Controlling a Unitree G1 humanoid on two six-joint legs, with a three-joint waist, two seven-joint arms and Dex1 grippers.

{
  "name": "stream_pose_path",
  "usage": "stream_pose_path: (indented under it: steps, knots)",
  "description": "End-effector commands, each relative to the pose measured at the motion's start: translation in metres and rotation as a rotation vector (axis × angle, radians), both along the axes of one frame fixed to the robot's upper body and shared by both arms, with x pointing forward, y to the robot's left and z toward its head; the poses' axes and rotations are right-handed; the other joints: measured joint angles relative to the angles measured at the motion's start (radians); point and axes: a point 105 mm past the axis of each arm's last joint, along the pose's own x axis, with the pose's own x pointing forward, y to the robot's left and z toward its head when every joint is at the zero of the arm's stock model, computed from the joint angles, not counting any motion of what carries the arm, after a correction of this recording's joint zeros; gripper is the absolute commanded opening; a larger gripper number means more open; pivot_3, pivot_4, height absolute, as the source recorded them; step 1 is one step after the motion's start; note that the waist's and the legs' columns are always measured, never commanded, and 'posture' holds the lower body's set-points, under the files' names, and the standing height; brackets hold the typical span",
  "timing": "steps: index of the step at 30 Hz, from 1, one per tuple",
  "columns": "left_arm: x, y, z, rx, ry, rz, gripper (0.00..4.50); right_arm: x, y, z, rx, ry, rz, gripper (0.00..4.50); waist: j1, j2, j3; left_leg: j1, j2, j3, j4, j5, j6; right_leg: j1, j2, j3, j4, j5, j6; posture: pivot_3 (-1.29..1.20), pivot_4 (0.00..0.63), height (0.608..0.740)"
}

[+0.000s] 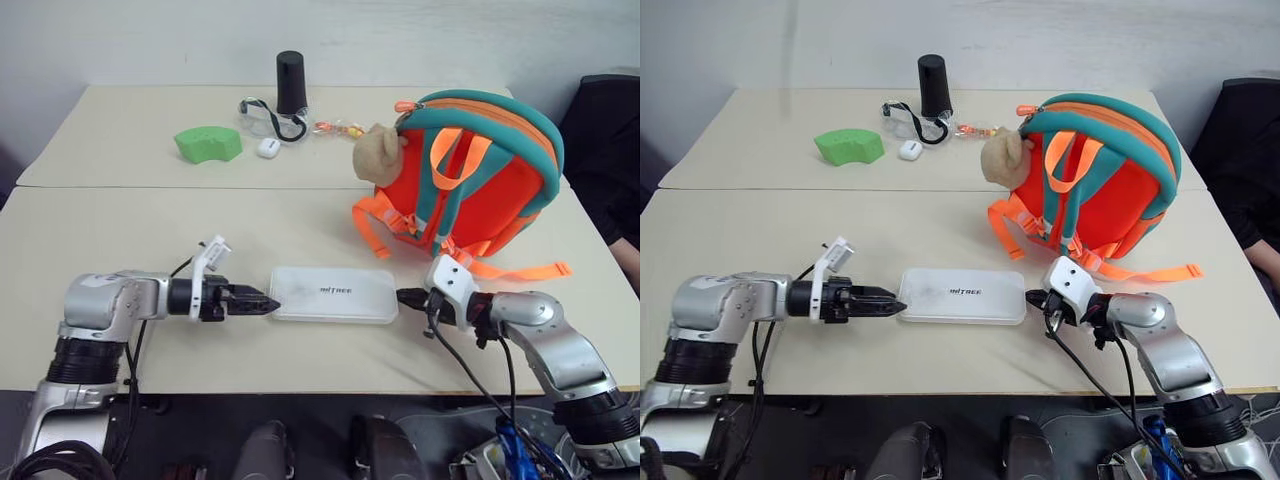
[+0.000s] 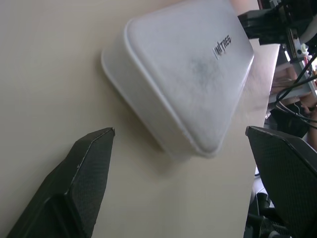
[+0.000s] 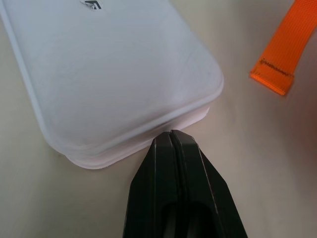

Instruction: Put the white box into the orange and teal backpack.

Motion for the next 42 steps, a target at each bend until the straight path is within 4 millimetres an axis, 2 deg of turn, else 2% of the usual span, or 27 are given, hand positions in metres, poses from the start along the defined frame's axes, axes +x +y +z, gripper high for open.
stream_pose_path:
  steps: [1, 7, 16, 19, 25, 27, 30, 32, 34, 37, 40, 42]
  knots:
    - [0.011, -0.013, -0.004, -0.006, 0.026, 0.017, 4.47, 0.000, 0.004, 0.007, 0.018, -0.028, 0.023, 0.00, 0.001, 0.000, 0.000, 0.000, 0.000, 0.000, 0.000, 0.000, 0.000, 0.000, 0.000, 0.000, 0.000, 0.000, 0.000, 0.00, 0.150, 0.740]
    - [0.016, -0.042, 0.000, -0.035, 0.020, -0.085, 4.47, -0.002, 0.004, 0.004, 0.013, -0.016, 0.030, 0.00, 0.001, 0.000, 0.000, 0.001, 0.000, 0.000, 0.000, 0.000, 0.000, 0.001, 0.000, 0.000, 0.000, 0.000, 0.000, 0.00, 0.150, 0.740]
    - [0.029, -0.066, 0.014, -0.066, 0.015, -0.164, 4.47, -0.010, 0.004, -0.006, -0.016, -0.012, 0.042, 0.00, -0.001, 0.000, 0.000, 0.000, -0.001, 0.000, 0.000, 0.001, 0.000, 0.000, 0.001, 0.000, 0.000, 0.000, 0.000, 0.00, 0.150, 0.740]
    - [0.031, -0.068, 0.020, -0.088, 0.003, -0.180, 3.85, -0.013, 0.003, -0.009, -0.025, -0.013, 0.045, 0.00, -0.002, 0.000, 0.000, 0.000, -0.001, 0.000, 0.000, 0.001, 0.000, 0.000, 0.002, 0.000, 0.000, 0.000, 0.000, 0.00, 0.150, 0.740]
    - [0.029, -0.062, 0.027, -0.120, -0.015, -0.201, 1.96, -0.022, 0.003, -0.005, 0.025, -0.010, 0.036, 0.00, -0.001, 0.000, 0.000, 0.000, -0.001, 0.000, 0.000, 0.001, 0.000, 0.001, 0.002, 0.000, 0.000, 0.000, 0.000, 0.00, 0.150, 0.740]
    - [0.025, -0.058, 0.034, -0.157, -0.042, -0.214, 1.49, -0.028, 0.003, 0.001, 0.064, 0.003, 0.037, 0.00, -0.001, 0.000, 0.000, 0.000, -0.001, 0.000, 0.001, 0.001, 0.000, 0.001, 0.001, 0.000, 0.000, 0.000, 0.000, 0.00, 0.150, 0.740]
    - [0.016, -0.051, 0.049, -0.242, -0.091, -0.244, 1.35, -0.030, -0.008, 0.019, 0.131, -0.037, -0.030, 0.00, -0.006, 0.000, 0.000, 0.000, 0.000, 0.000, 0.001, 0.001, 0.000, 0.001, 0.000, 0.000, 0.000, 0.000, 0.000, 0.00, 0.150, 0.740]
    - [0.006, -0.045, 0.064, -0.311, -0.145, -0.268, 1.35, -0.028, -0.025, 0.037, 0.200, -0.067, -0.121, 0.00, -0.008, 0.000, 0.000, 0.000, 0.001, 0.001, 0.000, 0.000, -0.001, 0.000, 0.000, 0.001, 0.000, 0.000, 0.000, 0.00, 0.150, 0.740]
    - [-0.006, -0.038, 0.079, -0.357, -0.193, -0.293, 1.35, -0.029, -0.044, 0.053, 0.279, -0.072, -0.204, 0.35, -0.005, 0.000, 0.000, 0.000, 0.002, 0.000, 0.000, 0.000, -0.002, -0.001, 0.000, 0.001, 0.000, 0.000, 0.000, 0.00, 0.150, 0.740]
    - [-0.030, -0.028, 0.097, -0.372, -0.267, -0.366, 1.35, -0.037, -0.065, 0.076, 0.372, -0.071, -0.244, 1.27, -0.004, 0.000, 0.000, 0.000, 0.002, -0.001, 0.000, 0.000, -0.002, 0.000, -0.001, 0.001, -0.001, 0.000, 0.000, 0.00, 0.150, 0.740]
    - [-0.048, -0.021, 0.100, -0.294, -0.352, -0.408, 1.35, -0.034, -0.079, 0.092, 0.438, -0.094, -0.299, 2.35, -0.004, 0.000, 0.000, 0.000, 0.001, -0.001, 0.000, 0.000, -0.002, 0.001, -0.001, 0.001, -0.001, 0.000, 0.000, 0.00, 0.150, 0.740]
    - [-0.059, -0.015, 0.100, -0.254, -0.374, -0.432, 1.35, -0.027, -0.078, 0.101, 0.493, -0.100, -0.298, 2.98, -0.004, 0.000, 0.000, 0.001, 0.001, -0.001, -0.001, 0.000, -0.002, 0.001, -0.002, 0.001, -0.001, 0.000, 0.000, 0.00, 0.150, 0.740]
